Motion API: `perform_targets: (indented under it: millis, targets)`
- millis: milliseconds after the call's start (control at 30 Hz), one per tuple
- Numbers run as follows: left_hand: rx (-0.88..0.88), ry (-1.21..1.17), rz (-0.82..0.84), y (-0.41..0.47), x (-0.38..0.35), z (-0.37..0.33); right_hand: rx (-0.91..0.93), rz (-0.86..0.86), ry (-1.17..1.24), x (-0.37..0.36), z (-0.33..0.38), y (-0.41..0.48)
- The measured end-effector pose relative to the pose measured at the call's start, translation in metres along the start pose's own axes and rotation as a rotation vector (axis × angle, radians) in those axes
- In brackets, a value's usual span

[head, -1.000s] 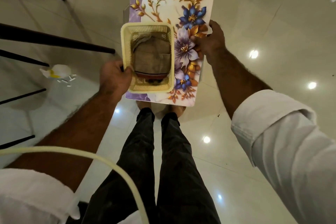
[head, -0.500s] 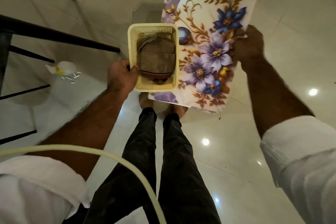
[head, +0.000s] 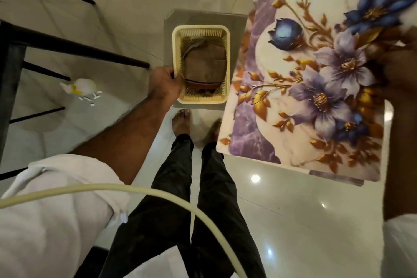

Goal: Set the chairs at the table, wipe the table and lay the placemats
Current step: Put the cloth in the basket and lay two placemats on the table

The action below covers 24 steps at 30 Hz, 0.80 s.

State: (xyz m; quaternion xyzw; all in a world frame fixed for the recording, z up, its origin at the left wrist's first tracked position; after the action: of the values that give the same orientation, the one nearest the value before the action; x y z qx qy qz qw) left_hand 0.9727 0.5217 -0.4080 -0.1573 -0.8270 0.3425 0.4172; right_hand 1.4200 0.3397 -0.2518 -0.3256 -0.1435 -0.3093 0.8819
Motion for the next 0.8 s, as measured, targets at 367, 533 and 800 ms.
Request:
perform_targets:
  millis: [367, 533, 800]
  targets:
    - [0.137, -0.853, 0.498, -0.102, 0.05, -0.051, 0.056, 0.104, 0.168, -0.101, 0.026, -0.042]
    - [0.003, -0.883, 0.346, -0.153, 0.121, -0.027, 0.105, 0.176, 0.21, -0.112, 0.079, -0.086]
    - [-0.181, -1.158, 0.131, -0.256, 0.242, -0.022, 0.234, 0.497, 0.279, -0.13, 0.213, -0.17]
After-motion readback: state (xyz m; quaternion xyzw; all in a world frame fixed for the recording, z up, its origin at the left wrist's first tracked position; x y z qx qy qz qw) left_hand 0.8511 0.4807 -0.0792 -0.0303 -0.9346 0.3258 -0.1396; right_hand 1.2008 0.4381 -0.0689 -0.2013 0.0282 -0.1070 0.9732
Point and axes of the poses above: each hand's wrist, its own y-axis towards the middle knuckle, its own x-axis out of the back of the hand, z = x × y, the point moved 7 cm from there along y, towards the middle knuckle, and after that the axes turned 4 degrees about x, right-handed, at the moved point
